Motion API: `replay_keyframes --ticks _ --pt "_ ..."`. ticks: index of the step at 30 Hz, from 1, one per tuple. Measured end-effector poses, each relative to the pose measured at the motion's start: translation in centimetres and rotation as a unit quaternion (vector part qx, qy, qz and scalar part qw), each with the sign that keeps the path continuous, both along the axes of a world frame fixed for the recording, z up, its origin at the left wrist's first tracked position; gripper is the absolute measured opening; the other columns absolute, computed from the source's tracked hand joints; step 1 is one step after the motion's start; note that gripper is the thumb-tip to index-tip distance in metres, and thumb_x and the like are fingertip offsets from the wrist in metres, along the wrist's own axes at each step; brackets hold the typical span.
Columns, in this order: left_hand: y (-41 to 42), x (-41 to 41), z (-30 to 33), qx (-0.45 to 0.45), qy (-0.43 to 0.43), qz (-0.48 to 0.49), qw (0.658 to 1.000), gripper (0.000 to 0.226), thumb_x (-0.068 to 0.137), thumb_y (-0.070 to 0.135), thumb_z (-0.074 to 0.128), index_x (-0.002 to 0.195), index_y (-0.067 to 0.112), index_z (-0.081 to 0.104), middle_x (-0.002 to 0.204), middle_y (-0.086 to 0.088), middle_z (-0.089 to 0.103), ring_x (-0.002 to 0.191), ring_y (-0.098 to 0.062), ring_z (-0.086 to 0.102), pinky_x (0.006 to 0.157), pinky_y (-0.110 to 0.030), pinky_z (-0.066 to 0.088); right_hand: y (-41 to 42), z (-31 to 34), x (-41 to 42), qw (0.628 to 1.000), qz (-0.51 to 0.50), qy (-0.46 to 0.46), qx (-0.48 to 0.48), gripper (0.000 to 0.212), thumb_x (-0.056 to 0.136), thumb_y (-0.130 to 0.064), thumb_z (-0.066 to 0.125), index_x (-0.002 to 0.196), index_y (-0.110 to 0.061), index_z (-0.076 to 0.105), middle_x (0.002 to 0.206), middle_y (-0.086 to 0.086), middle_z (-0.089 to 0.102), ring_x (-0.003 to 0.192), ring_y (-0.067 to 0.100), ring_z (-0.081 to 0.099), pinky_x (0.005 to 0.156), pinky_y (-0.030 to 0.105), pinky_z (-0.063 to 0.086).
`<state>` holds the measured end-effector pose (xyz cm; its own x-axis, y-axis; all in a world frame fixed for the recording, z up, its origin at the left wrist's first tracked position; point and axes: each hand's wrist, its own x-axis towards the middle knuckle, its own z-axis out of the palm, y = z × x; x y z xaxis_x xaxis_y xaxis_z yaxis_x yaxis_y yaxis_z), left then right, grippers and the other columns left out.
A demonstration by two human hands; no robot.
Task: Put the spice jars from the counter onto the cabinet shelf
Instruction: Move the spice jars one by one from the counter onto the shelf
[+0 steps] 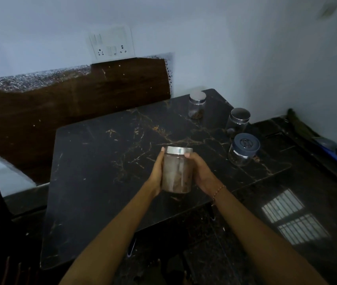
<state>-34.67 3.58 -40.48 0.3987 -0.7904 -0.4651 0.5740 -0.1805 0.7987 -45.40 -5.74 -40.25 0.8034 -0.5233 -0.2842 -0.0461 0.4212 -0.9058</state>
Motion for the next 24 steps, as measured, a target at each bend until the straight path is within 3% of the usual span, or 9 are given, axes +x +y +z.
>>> replay_keyframes --ticks 3,5,7,11,13,15,17,20,24 --pt "-0.4 -1.0 0.2 -0.016 0.04 0.013 0.999 0.062 0.084 0.069 0.033 0.102 0.021 0.068 0.103 -0.011 0.071 0.097 -0.027 0.066 0.079 -0.042 0.054 0.2 0.2 0.5 0.999 -0.034 0.014 0.029 0.047 0.073 -0.052 0.05 0.106 -0.023 0.066 0.101 0.004 0.071 0.089 0.019 0.069 0.065 0.033 0.056" --pt "-0.4 -1.3 0.4 -0.041 0.063 0.013 0.997 0.061 0.083 0.069 0.035 0.104 0.021 0.067 0.105 -0.011 0.071 0.098 -0.027 0.067 0.08 -0.043 0.055 0.3 0.5 0.9 0.997 -0.06 0.049 -0.023 0.056 0.075 -0.055 0.045 0.114 -0.017 0.06 0.109 0.01 0.066 0.098 0.025 0.065 0.08 0.043 0.056" --pt "-0.4 -1.2 0.7 -0.05 0.037 0.012 0.998 0.057 0.084 0.066 0.037 0.106 0.022 0.066 0.105 -0.01 0.071 0.096 -0.025 0.068 0.079 -0.041 0.056 0.2 0.9 1.1 0.986 -0.112 0.074 -0.096 0.05 0.084 -0.05 0.042 0.114 -0.013 0.057 0.114 0.012 0.062 0.103 0.026 0.061 0.09 0.044 0.051" --pt "-1.2 -0.9 1.5 -0.017 -0.109 0.043 0.993 0.053 0.088 0.059 0.04 0.115 0.017 0.06 0.109 -0.012 0.067 0.099 -0.025 0.066 0.088 -0.044 0.054 0.0 1.2 0.8 0.956 -0.155 0.072 -0.239 0.03 0.098 -0.034 0.036 0.119 -0.026 0.055 0.112 -0.006 0.058 0.102 0.012 0.058 0.075 0.019 0.045" --pt "-1.6 -0.8 1.6 -0.004 -0.16 0.065 0.985 0.039 0.089 0.056 0.04 0.105 0.025 0.058 0.108 -0.009 0.065 0.096 -0.022 0.065 0.086 -0.043 0.054 0.6 1.2 1.2 0.965 -0.132 0.073 -0.215 0.035 0.095 -0.043 0.039 0.128 -0.031 0.046 0.108 -0.01 0.057 0.095 0.006 0.059 0.068 0.017 0.045" --pt "-1.9 -0.6 1.9 0.004 -0.138 0.057 0.989 0.04 0.091 0.058 0.03 0.097 0.03 0.057 0.1 -0.005 0.067 0.091 -0.019 0.065 0.078 -0.037 0.054 1.1 1.5 1.9 0.973 -0.14 0.074 -0.169 0.044 0.092 -0.049 0.043 0.13 -0.029 0.042 0.109 -0.006 0.058 0.09 0.007 0.061 0.064 0.02 0.048" --pt "-2.0 0.0 2.1 0.004 -0.125 0.034 0.992 0.046 0.094 0.057 0.026 0.1 0.028 0.061 0.094 -0.002 0.068 0.085 -0.015 0.067 0.068 -0.029 0.053 1.2 2.0 2.4 0.975 -0.179 0.061 -0.119 0.043 0.091 -0.049 0.045 0.123 -0.022 0.05 0.107 0.002 0.064 0.087 0.015 0.065 0.065 0.026 0.052" --pt "-1.8 1.1 2.2 -0.004 -0.117 0.01 0.993 0.041 0.094 0.052 0.032 0.1 0.028 0.064 0.094 -0.003 0.071 0.081 -0.012 0.069 0.063 -0.027 0.052 0.8 2.6 2.8 0.98 -0.19 0.04 -0.042 0.048 0.09 -0.055 0.041 0.116 -0.018 0.06 0.105 0.009 0.068 0.093 0.024 0.067 0.077 0.039 0.056" --pt "-1.7 1.6 2.1 -0.004 -0.047 -0.016 0.999 0.051 0.09 0.063 0.027 0.092 0.031 0.067 0.082 0.001 0.076 0.074 -0.011 0.072 0.063 -0.03 0.054 0.5 2.1 3.6 0.984 -0.167 0.047 -0.035 0.046 0.09 -0.06 0.033 0.094 -0.028 0.066 0.086 -0.001 0.073 0.078 0.013 0.07 0.06 0.025 0.054"
